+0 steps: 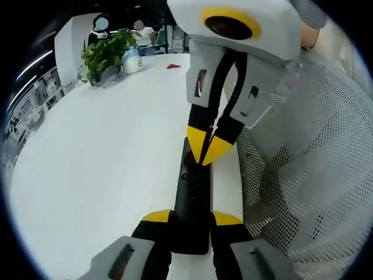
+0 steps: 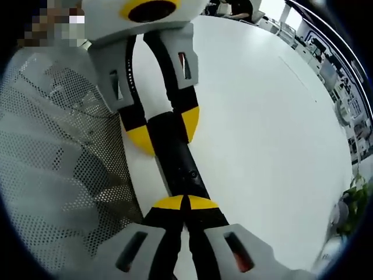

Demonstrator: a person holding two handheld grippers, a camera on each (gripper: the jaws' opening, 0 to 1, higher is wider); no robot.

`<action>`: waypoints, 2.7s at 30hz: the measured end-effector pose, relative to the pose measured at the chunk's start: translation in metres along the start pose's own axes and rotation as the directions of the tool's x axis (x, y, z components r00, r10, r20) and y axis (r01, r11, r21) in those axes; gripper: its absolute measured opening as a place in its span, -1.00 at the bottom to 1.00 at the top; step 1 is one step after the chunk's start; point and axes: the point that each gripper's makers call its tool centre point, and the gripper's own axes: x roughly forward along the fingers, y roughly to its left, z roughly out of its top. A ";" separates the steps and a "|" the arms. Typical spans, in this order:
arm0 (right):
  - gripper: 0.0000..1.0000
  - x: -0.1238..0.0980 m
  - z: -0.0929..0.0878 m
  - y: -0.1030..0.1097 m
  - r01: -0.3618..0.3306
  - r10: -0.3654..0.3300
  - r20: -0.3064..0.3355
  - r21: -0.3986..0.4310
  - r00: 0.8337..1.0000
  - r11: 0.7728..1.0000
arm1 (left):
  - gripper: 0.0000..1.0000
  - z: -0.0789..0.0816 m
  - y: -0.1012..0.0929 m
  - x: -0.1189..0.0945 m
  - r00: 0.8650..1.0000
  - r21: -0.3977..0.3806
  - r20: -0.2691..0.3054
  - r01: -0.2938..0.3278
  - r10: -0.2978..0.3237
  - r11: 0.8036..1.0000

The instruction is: Press the specified remote control buttons in sequence, fully releasing each button before pressing the next.

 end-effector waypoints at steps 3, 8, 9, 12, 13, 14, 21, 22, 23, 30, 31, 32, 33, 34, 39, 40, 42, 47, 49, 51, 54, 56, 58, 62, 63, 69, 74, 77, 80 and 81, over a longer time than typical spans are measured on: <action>-1.00 0.000 -0.001 0.000 0.006 -0.006 -0.007 0.008 1.000 1.000 | -0.50 -0.001 -0.002 0.000 1.000 0.037 -0.006 -0.001 0.001 0.999; -1.00 -0.001 -0.002 -0.001 0.017 -0.017 0.016 0.014 1.000 1.000 | -0.50 0.000 -0.001 0.000 1.000 0.043 -0.011 -0.004 0.005 0.999; -1.00 -0.001 -0.002 -0.001 0.017 -0.018 0.023 0.023 1.000 1.000 | -0.50 -0.001 -0.001 0.000 1.000 0.043 -0.011 -0.004 0.005 0.999; -1.00 -0.001 -0.002 -0.001 0.008 -0.011 0.047 0.074 0.999 0.997 | -0.50 0.000 -0.002 0.000 1.000 0.043 -0.012 -0.005 0.005 0.999; -1.00 -0.002 -0.002 -0.002 0.005 -0.009 0.053 0.083 0.999 0.997 | -0.50 0.000 -0.002 0.000 1.000 0.043 -0.012 -0.005 0.005 0.999; -1.00 -0.002 -0.002 -0.002 0.004 -0.009 0.061 0.079 0.998 0.997 | -0.50 -0.001 -0.001 0.000 1.000 0.043 -0.012 -0.004 0.005 0.999; -1.00 -0.003 -0.001 0.000 0.024 -0.029 0.073 0.073 0.997 0.997 | -0.50 0.000 -0.001 0.001 1.000 0.044 -0.013 -0.007 0.008 0.999; -1.00 -0.003 0.000 0.001 0.024 -0.029 0.070 0.072 0.997 0.997 | -0.50 0.000 -0.001 0.001 1.000 0.043 -0.014 -0.008 0.009 0.999; -1.00 -0.002 -0.001 0.000 0.027 -0.031 0.066 0.068 0.997 0.997 | -0.50 0.000 -0.001 0.001 1.000 0.046 -0.015 -0.009 0.010 0.999; -1.00 -0.003 -0.004 0.003 0.001 -0.006 0.069 0.075 0.998 0.997 | -0.50 0.000 -0.001 0.001 1.000 0.046 -0.015 -0.009 0.009 0.999; -1.00 -0.003 -0.003 0.003 -0.004 -0.002 0.075 0.079 0.997 0.997 | -0.50 0.000 -0.001 0.001 1.000 0.046 -0.015 -0.008 0.009 0.999; -1.00 -0.003 -0.003 0.002 -0.009 0.003 0.073 0.090 0.997 0.996 | -0.50 0.000 -0.001 0.001 1.000 0.046 -0.015 -0.008 0.009 0.999; -1.00 -0.003 -0.003 0.001 -0.008 0.000 0.077 0.094 0.997 0.996 | -0.50 0.000 -0.001 0.001 1.000 0.044 -0.015 -0.008 0.009 0.999; -1.00 -0.003 -0.003 -0.001 -0.002 -0.006 0.081 0.099 0.997 0.995 | -0.51 0.000 -0.001 0.001 1.000 0.046 -0.014 -0.008 0.009 0.999; -1.00 -0.003 -0.003 0.001 -0.013 0.003 0.091 0.112 0.996 0.994 | -0.51 0.000 -0.001 0.001 1.000 0.045 -0.014 -0.008 0.008 0.999; -1.00 -0.003 -0.003 0.001 -0.013 0.003 0.092 0.115 0.996 0.993 | -0.51 0.000 -0.001 0.001 1.000 0.044 -0.013 -0.007 0.008 0.999; -1.00 -0.003 -0.003 0.001 -0.015 0.004 0.092 0.118 0.996 0.993 | -0.51 0.000 -0.001 0.001 1.000 0.043 -0.013 -0.007 0.007 0.999; -1.00 -0.003 -0.003 0.000 -0.023 0.009 0.102 0.136 0.995 0.990 | -0.51 0.000 -0.001 0.001 1.000 0.042 -0.011 -0.006 0.007 0.999; -1.00 -0.002 -0.003 -0.001 -0.048 0.026 0.118 0.186 0.993 0.981 | -0.51 0.000 -0.001 0.001 1.000 0.043 -0.012 -0.006 0.007 0.999; -1.00 -0.002 -0.004 -0.002 -0.069 0.040 0.136 0.217 0.990 0.974 | -0.51 0.000 -0.001 0.001 1.000 0.044 -0.013 -0.006 0.006 0.999; -1.00 -0.003 -0.004 -0.001 -0.073 0.040 0.146 0.230 0.989 0.970 | -0.51 0.000 -0.001 0.001 1.000 0.045 -0.013 -0.005 0.006 0.999; -1.00 -0.003 -0.004 -0.001 -0.072 0.039 0.146 0.228 0.988 0.971 | -0.51 0.000 -0.001 0.001 1.000 0.045 -0.013 -0.005 0.006 0.999; -1.00 -0.002 -0.004 -0.001 -0.077 0.041 0.148 0.242 0.988 0.967 | -0.51 0.000 -0.001 0.001 1.000 0.047 -0.014 -0.006 0.007 0.999; -1.00 -0.004 -0.003 -0.002 -0.134 0.071 0.193 0.332 0.979 0.934 | -0.51 0.000 -0.001 0.001 1.000 0.049 -0.015 -0.007 0.008 0.999; -1.00 -0.004 -0.005 -0.003 -0.144 0.079 0.196 0.342 0.977 0.929 | -0.51 0.000 -0.001 0.001 1.000 0.050 -0.014 -0.007 0.008 0.999; -1.00 -0.005 -0.003 -0.008 -0.103 0.047 0.184 0.308 0.982 0.946 | -0.51 0.000 -0.001 0.001 1.000 0.047 -0.013 -0.009 0.009 0.999; -1.00 -0.006 -0.003 -0.019 -0.040 -0.005 0.166 0.265 0.986 0.964 | -0.51 0.000 -0.001 0.001 1.000 0.049 -0.013 -0.008 0.008 0.999; -1.00 -0.004 -0.001 -0.020 -0.037 -0.005 0.161 0.252 0.987 0.967 | -0.51 0.000 -0.001 0.001 1.000 0.049 -0.013 -0.007 0.007 0.999; -1.00 -0.002 0.002 -0.020 -0.034 -0.001 0.150 0.231 0.989 0.972 | -0.51 0.000 -0.001 0.001 1.000 0.048 -0.012 -0.007 0.007 0.999; -1.00 -0.002 0.002 -0.020 -0.033 0.001 0.144 0.221 0.990 0.975 | -0.51 0.000 -0.001 0.001 1.000 0.047 -0.011 -0.007 0.007 0.999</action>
